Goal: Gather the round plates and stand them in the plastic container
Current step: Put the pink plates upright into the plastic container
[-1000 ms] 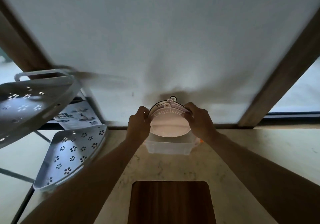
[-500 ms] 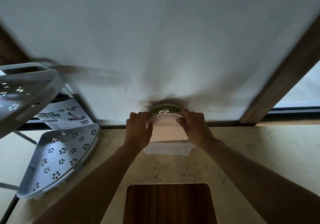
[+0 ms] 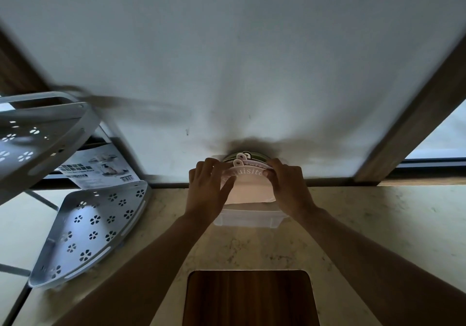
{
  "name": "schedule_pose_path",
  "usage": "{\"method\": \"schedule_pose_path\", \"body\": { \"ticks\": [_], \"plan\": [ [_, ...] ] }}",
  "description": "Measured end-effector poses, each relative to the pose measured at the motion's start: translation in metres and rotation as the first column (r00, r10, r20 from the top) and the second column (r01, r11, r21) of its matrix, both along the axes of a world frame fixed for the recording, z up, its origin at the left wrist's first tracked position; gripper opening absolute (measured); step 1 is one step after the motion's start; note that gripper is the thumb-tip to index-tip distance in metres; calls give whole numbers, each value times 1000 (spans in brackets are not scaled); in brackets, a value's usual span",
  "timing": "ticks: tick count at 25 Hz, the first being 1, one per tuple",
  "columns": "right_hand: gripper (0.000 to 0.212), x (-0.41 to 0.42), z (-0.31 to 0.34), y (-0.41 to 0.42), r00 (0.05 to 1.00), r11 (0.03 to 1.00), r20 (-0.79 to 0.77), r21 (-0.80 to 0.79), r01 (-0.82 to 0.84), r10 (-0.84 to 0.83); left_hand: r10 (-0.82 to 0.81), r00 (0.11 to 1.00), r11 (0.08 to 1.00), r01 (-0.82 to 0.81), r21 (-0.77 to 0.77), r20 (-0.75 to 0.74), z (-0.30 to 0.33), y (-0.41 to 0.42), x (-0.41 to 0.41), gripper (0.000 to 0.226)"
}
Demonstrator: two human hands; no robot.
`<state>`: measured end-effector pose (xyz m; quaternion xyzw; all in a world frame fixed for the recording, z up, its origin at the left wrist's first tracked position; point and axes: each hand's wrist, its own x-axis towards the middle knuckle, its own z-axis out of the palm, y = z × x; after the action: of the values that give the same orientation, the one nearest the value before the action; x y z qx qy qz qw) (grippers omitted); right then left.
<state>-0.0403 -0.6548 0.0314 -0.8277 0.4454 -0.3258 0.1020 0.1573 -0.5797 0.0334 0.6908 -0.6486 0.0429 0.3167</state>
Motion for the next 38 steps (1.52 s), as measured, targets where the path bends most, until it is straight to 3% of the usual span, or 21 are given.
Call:
{"method": "schedule_pose_path", "body": {
  "ticks": [2,5,10,22,28,32,38],
  "plan": [
    [16,0,-2,0,1000,1000,-20,-3,0,0,-48,997,999,48,-4,-54,3,-4,-4,20],
    [15,0,-2,-2,1000,1000,-8,1,10,-10,3,951,1000,2,18,-309,8,-13,-9,12],
    [14,0,-3,-1,1000,1000,-18,-3,9,-9,7,914,999,14,48,-406,12,-19,-9,10],
    [15,-1,-4,-4,1000,1000,-3,29,-8,9,-49,834,999,43,-24,-550,28,-34,-7,9],
    [15,-2,-5,-4,1000,999,-1,32,-2,2,-16,853,1000,27,15,-521,32,-37,-4,12],
    [16,-3,-5,-4,1000,999,-12,34,4,-3,-9,820,998,47,51,-572,36,-39,-5,24],
    [18,-3,-3,-2,1000,998,7,60,6,-6,-36,860,998,53,21,-509,34,-37,-5,11]
  ]
}}
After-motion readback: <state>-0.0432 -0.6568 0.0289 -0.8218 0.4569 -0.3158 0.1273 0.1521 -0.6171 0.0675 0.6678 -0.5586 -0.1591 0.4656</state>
